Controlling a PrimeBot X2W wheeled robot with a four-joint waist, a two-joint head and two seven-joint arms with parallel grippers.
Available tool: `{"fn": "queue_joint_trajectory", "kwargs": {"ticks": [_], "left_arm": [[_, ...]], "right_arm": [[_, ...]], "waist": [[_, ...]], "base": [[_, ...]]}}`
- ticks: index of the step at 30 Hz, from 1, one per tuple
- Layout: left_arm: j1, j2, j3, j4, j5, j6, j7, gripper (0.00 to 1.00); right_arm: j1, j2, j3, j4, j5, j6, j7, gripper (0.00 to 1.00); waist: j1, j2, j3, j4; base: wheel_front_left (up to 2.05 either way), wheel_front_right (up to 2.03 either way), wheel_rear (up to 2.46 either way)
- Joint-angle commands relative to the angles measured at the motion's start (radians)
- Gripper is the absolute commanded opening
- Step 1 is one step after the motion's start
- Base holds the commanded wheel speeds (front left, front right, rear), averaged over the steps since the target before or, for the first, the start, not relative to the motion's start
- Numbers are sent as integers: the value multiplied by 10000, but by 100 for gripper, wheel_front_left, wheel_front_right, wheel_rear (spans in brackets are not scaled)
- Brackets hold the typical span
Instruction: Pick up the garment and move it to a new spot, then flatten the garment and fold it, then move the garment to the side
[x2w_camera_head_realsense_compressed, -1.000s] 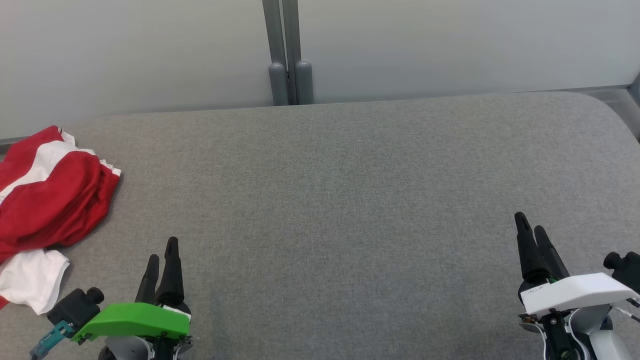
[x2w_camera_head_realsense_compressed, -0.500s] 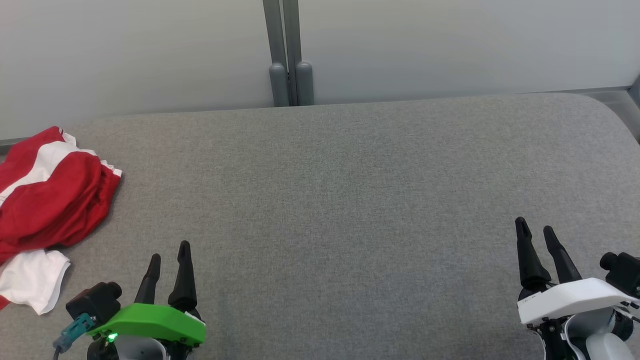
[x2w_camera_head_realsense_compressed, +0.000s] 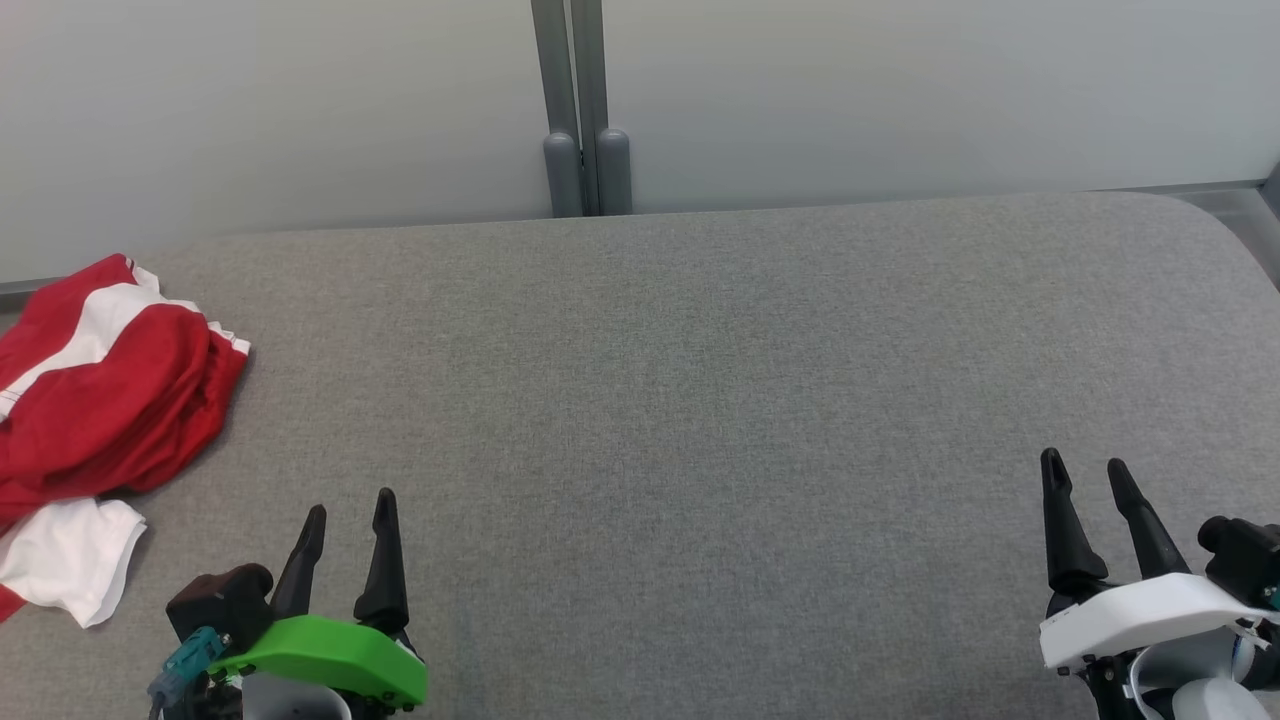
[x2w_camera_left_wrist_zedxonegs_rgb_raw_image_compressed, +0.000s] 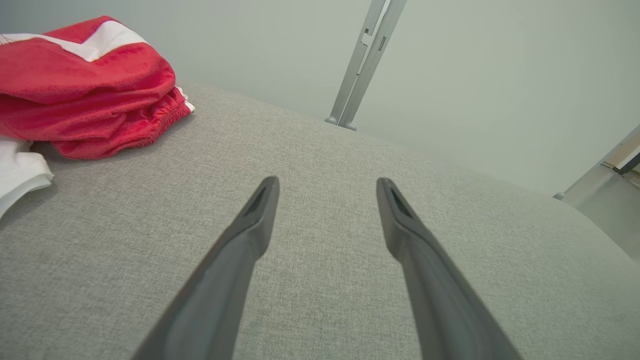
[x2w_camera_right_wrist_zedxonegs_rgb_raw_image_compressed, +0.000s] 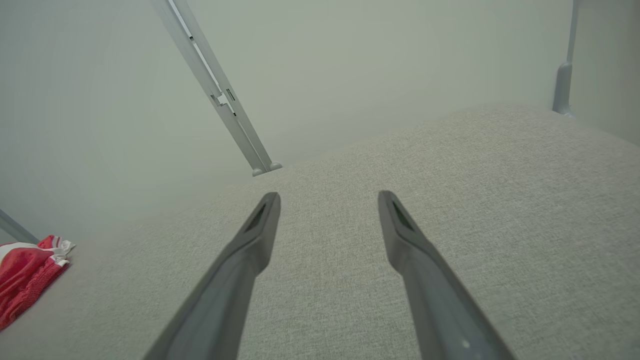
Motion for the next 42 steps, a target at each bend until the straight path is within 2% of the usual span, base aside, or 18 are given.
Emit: {"fn": "queue_joint_trajectory", "kwargs": {"ticks": [1,15,36,42], "left_arm": [[-6,127,-40,-113,264,55,-93,100],[3,209,109,-41,1430,267,-439,100],[76,155,327,323,3207,123,-882,100],[108,74,511,444,3464,-55,-991,100]], "right_arm": [[17,-48,-58,-73,-329,4,-103,100],[85,93,-166,-20,-1698,4,-447,100],[199,50,-293,10,-3505,5,-897,100],[286,73,-229,59,-3915,5,-1005,100]], "waist": [[0,0,-8,1],[0,0,36,-137],[0,0,105,-260],[0,0,112,-260]], "base": [[0,0,0],[0,0,0],[0,0,0],[0,0,0]]}}
